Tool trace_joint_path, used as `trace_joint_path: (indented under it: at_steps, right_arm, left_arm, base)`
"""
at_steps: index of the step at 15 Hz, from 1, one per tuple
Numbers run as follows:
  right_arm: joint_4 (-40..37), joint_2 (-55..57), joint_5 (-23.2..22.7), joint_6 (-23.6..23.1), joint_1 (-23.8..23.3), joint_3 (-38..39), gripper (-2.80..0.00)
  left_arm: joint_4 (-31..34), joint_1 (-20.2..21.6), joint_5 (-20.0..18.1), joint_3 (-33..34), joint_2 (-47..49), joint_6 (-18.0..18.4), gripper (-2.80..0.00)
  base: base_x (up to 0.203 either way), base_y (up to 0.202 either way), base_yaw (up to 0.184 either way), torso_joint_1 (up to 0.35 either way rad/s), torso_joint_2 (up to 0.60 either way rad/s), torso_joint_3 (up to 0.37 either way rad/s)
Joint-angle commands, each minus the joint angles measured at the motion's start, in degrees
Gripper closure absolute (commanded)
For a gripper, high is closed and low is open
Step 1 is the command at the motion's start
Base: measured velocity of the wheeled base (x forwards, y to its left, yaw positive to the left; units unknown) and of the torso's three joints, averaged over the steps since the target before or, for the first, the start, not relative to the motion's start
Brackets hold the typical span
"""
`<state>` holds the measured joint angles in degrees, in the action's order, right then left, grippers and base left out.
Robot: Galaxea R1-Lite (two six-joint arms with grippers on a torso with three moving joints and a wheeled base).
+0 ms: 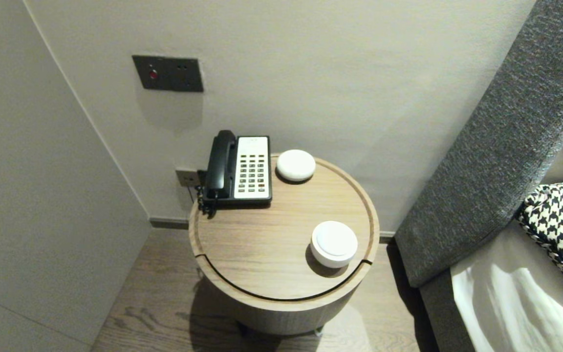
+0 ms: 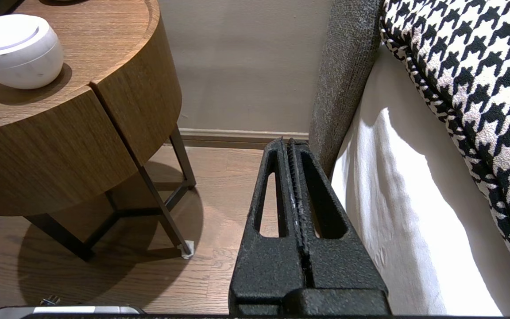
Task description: Open the nightstand drawer
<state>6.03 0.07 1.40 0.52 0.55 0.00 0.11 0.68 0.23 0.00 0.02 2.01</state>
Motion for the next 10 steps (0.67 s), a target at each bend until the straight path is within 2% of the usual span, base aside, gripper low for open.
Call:
trace_joint_path:
  at_steps: [1,10]
  right_arm:
    - [0.1,0.1,0.0,0.0,0.0,2.3,0.00]
    - [-0.6,-0.1,-0.1,-0.6,0.0,1.9,0.00]
  left_arm:
    - [0.0,0.0,0.0,0.0,0.0,0.0,0.00]
    - [0.0,0.0,0.0,0.0,0.0,0.0,0.00]
  base:
    - [0.000,0.000,0.000,0.000,0.00,0.000]
    - [0.000,0.000,0.000,0.000,0.00,0.000]
